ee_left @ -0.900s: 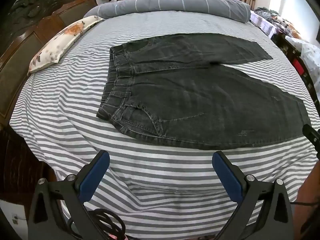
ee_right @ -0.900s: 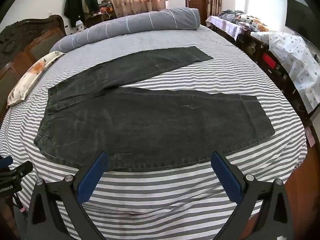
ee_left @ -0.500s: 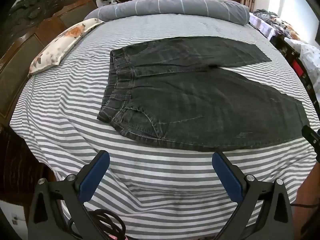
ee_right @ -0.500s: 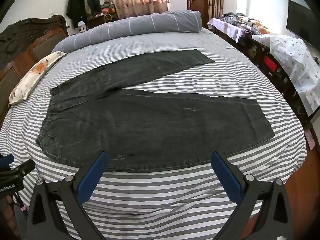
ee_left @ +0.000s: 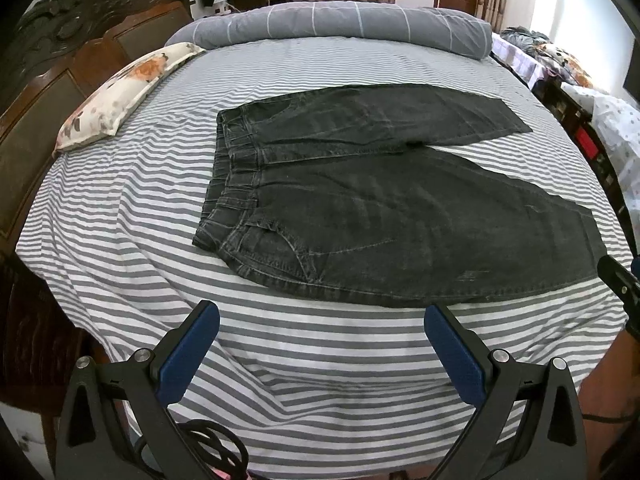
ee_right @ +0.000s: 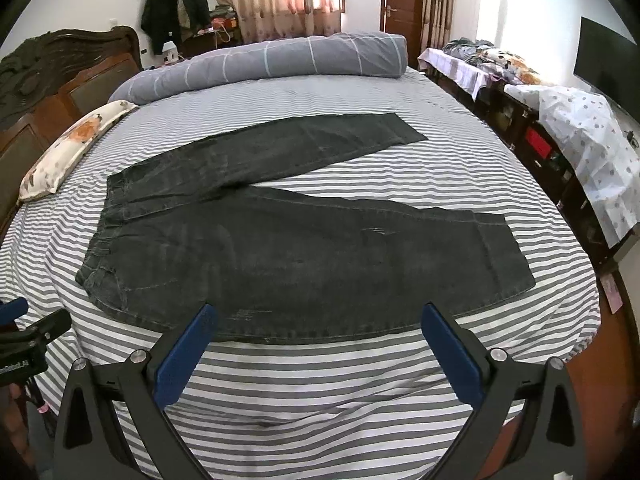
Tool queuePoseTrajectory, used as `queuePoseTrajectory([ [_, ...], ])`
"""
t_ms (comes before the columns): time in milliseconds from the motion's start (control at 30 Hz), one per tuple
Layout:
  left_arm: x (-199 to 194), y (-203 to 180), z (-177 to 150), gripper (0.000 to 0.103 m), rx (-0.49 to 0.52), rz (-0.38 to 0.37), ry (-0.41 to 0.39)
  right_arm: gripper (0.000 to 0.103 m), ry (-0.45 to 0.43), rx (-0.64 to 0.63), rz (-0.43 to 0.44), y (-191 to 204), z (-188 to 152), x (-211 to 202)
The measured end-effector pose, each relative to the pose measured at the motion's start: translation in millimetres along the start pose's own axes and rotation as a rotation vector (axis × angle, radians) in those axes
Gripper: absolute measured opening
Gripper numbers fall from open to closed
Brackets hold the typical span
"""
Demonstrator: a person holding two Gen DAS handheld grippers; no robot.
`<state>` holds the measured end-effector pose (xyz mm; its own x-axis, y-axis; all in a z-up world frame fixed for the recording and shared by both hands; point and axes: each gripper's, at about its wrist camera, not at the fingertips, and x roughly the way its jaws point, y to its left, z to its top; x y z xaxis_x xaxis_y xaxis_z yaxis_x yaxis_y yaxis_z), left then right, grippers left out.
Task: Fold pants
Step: 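Move both grippers toward the dark grey jeans lying flat on the bed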
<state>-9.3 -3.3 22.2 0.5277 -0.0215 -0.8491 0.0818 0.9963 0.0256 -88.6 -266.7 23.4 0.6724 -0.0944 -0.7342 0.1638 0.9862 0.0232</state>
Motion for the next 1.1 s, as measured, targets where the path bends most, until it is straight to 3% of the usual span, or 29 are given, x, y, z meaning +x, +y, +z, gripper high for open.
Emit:
queuePoseTrajectory([
  [433,5.1,-3.4,1.7,0.101,0.011,-0.004,0.045,0.101,0.047,0.011,-0.022,-0.8,2.0,6.3],
  [1100,47.6,-4.2,15.6,0.101,0.038,0.005,0.132,0.1,0.125,0.015,-0.02,3.4,6.6,53.4],
])
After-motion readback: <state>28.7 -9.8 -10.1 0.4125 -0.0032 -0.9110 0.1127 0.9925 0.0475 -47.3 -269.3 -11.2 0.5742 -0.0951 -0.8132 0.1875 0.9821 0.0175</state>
